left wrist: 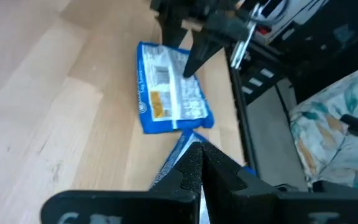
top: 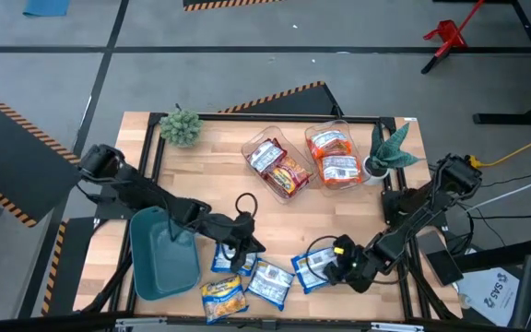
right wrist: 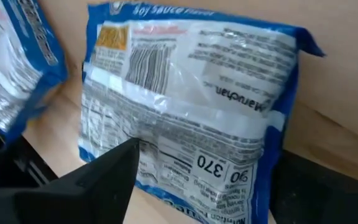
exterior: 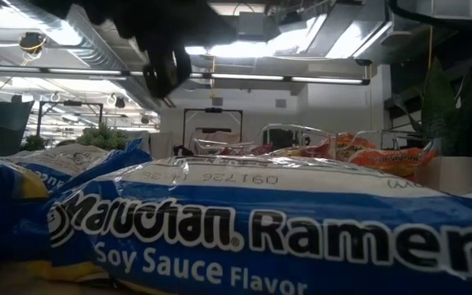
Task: Sort Maruchan noodles
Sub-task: Put the blue noodle pack into the blue bin
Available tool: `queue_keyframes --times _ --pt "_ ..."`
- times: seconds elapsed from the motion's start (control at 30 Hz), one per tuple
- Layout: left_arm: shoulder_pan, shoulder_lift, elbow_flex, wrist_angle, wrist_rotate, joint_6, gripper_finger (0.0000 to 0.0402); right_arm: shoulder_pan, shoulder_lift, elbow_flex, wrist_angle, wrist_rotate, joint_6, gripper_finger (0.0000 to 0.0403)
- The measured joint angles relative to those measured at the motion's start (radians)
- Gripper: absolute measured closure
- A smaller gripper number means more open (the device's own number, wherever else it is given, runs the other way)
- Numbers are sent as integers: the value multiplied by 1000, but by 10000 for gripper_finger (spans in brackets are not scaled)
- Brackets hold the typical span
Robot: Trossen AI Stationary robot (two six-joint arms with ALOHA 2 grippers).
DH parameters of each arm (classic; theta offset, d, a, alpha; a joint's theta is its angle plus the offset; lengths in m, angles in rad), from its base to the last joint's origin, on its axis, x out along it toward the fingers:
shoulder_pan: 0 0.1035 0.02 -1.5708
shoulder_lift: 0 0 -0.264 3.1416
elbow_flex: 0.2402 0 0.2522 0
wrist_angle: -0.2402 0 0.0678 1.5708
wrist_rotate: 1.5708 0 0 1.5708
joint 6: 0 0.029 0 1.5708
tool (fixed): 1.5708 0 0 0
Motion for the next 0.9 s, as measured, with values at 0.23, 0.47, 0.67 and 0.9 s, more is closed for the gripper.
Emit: queue_keyframes --times 0.23,0.47,0.67,0.9 --pt "21 45 -1 18 19 6 401 -34 5 -1 24 60 -7 192" --pt "36 34 0 12 12 26 401 -56 5 -2 17 123 -7 290" --pt "37 10 -3 4 20 23 401 -79 4 -2 9 157 -11 332" --pt "37 -127 -1 -17 11 24 401 -136 -35 -1 4 240 -50 367"
